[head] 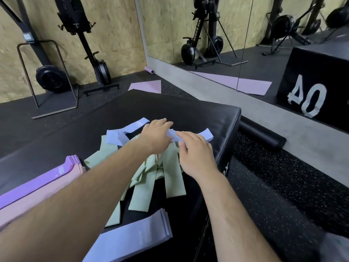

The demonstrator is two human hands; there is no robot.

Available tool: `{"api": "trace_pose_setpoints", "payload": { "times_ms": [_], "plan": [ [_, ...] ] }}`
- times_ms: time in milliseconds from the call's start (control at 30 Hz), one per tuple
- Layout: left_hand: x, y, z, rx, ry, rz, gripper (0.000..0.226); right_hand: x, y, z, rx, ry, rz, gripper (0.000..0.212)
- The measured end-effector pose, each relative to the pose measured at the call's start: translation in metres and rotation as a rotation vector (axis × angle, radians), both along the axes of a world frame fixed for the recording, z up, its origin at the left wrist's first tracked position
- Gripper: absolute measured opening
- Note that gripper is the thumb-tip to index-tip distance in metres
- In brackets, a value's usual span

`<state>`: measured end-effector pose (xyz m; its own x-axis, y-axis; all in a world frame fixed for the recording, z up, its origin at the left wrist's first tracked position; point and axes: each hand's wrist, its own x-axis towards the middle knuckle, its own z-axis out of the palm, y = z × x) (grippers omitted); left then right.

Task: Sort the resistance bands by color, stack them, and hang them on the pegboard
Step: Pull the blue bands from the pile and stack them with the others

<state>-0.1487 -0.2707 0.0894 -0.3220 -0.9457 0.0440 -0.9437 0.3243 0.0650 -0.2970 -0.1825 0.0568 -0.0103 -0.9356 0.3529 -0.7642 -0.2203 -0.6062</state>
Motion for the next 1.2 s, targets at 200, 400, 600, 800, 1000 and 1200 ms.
{"api": "trace_pose_setpoints", "payload": {
  "times_ms": [200, 400, 600, 800, 1000, 1200],
  "plan": [
    [-0.007, -0.020, 0.006, 0.051, -0.170, 0.017, 0.031, 0.004, -0.008, -0.002, 0.020, 0.022, 0.008, 0.042],
    [0.004, 0.011, 0.042, -0.019, 0.025, -0.093, 0.013, 0.003, -0.006, 0.004, -0.013, 0.023, -0.001, 0.047],
    [0.023, 0.080, 0.092, -0.020, 0.161, -0.233, 0.018, 0.014, 0.012, 0.026, -0.184, -0.001, 0.154, 0.060],
    [0.071, 0.144, 0.112, 0.011, 0.262, -0.178, 0.009, 0.034, 0.043, 0.034, -0.145, -0.071, 0.317, 0.042],
    [0.131, 0.212, 0.109, -0.004, 0.139, -0.043, 0.050, 0.049, 0.085, 0.036, -0.161, -0.138, 0.361, 0.048],
    [0.188, 0.266, 0.077, -0.087, 0.249, 0.026, 0.040, 0.045, 0.116, 0.043, -0.215, -0.075, 0.338, 0.031]
  ]
}}
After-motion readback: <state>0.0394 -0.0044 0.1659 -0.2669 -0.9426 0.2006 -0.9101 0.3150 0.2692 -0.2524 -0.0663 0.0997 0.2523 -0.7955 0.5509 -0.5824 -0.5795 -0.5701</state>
